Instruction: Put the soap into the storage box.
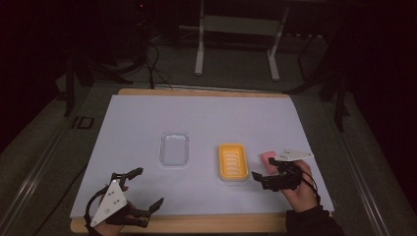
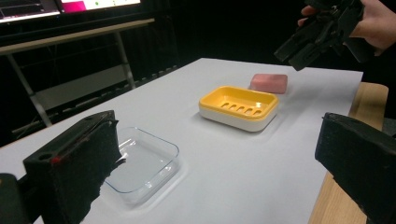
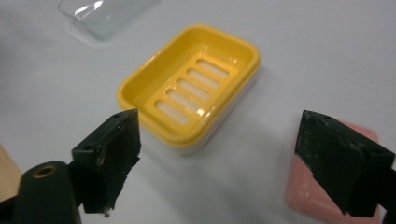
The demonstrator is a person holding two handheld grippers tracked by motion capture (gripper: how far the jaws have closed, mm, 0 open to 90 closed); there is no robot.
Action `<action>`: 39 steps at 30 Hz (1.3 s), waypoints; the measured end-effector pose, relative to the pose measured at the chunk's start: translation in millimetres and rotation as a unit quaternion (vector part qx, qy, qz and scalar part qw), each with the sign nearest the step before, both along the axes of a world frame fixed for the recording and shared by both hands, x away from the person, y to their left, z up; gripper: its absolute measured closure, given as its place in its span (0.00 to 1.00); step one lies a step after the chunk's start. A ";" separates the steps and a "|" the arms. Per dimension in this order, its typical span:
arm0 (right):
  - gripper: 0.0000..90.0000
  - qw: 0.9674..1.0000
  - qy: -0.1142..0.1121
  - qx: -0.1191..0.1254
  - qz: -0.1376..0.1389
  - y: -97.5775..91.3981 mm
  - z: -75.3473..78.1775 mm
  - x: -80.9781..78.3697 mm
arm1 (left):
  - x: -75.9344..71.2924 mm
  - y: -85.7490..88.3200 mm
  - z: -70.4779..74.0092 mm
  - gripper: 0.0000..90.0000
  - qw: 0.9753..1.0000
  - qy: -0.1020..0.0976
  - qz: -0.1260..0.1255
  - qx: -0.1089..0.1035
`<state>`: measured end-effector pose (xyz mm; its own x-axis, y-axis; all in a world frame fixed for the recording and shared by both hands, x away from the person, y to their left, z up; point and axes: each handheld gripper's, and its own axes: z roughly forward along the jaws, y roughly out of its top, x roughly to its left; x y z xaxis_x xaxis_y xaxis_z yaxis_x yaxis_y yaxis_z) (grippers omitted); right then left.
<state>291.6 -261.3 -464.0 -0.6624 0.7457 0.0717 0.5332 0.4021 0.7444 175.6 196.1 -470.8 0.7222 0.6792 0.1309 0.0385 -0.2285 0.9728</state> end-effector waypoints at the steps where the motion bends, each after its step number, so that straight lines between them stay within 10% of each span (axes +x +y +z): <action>1: 0.16 1.000 0.003 -0.013 0.003 0.9 -0.2 -0.3 | 0.3 -0.3 -0.2 0.01 1.000 0.001 -0.001 0.002; 9: 0.17 0.997 0.007 -0.081 -0.012 3.3 1.2 -0.5 | 0.3 -0.2 -0.4 0.01 1.000 0.001 0.000 0.003; 12: 0.18 0.994 0.047 -0.094 -0.025 2.7 0.2 0.9 | 0.3 -0.4 -0.5 0.01 1.000 0.001 0.000 0.004; 19: 0.16 0.973 0.165 -0.162 -0.025 7.9 -13.4 3.1 | 0.7 -0.9 -0.9 0.01 1.000 0.002 0.001 0.007; 31: 0.14 0.946 0.246 -0.207 -0.051 6.4 -20.1 5.4 | 0.6 -1.0 -1.0 0.01 1.000 0.001 0.002 0.009; 34: 0.14 0.933 0.276 -0.224 -0.059 -0.5 -19.5 8.9 | 0.5 -1.3 -1.2 0.01 1.000 0.001 0.002 0.009; 39: 0.14 0.922 0.299 -0.232 -0.079 -17.0 -11.1 14.5 | 0.2 -1.6 -1.0 0.01 1.000 -0.001 0.002 0.008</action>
<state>306.1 -278.3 -475.1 -0.4878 0.8721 0.0384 0.8721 0.4849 0.0652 175.8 194.5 -471.8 0.7188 0.6805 0.1420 0.0386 -0.2431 0.9692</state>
